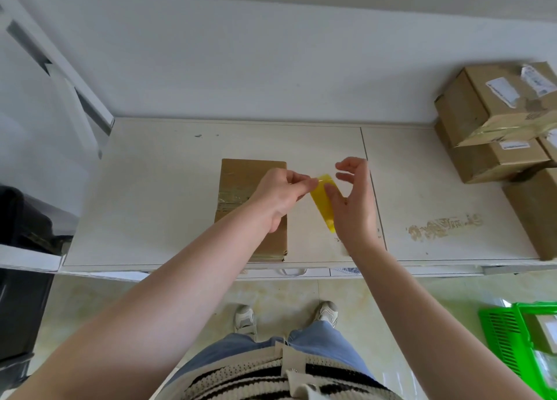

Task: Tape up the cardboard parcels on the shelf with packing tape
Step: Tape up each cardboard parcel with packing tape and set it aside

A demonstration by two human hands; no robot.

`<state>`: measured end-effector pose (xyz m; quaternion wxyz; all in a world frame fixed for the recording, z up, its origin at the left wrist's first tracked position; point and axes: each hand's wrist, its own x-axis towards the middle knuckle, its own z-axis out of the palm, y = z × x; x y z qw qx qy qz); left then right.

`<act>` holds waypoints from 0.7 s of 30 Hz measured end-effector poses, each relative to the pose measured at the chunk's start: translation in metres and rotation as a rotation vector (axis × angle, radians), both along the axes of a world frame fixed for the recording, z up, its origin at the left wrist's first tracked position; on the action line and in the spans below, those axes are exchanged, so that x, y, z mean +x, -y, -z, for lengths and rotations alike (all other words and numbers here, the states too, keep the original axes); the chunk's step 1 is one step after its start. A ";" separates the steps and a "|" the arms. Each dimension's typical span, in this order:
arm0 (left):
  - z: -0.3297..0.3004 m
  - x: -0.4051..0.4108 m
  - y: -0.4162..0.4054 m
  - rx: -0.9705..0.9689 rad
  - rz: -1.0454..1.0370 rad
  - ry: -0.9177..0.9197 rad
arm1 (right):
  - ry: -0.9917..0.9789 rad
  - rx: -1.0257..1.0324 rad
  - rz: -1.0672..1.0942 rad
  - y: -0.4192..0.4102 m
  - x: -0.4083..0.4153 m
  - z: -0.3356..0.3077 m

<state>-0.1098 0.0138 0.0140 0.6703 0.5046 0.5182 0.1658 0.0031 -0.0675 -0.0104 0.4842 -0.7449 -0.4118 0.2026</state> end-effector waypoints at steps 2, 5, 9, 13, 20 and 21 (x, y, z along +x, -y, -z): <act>0.000 0.000 0.000 0.025 0.011 0.002 | 0.057 0.017 -0.041 0.001 0.002 0.001; -0.002 -0.002 -0.005 0.116 0.037 -0.028 | 0.062 0.036 -0.045 0.000 0.004 0.004; -0.001 -0.005 -0.005 0.489 0.084 -0.140 | -0.038 -0.021 -0.022 -0.004 0.002 0.000; 0.008 0.002 0.009 0.717 0.082 -0.112 | -0.259 -0.101 0.060 -0.013 0.003 -0.006; 0.009 -0.001 -0.003 0.861 0.187 -0.200 | -0.351 -0.172 0.026 -0.015 0.010 -0.007; 0.010 -0.002 -0.005 0.849 0.201 -0.196 | -0.345 -0.171 0.026 -0.015 0.011 -0.008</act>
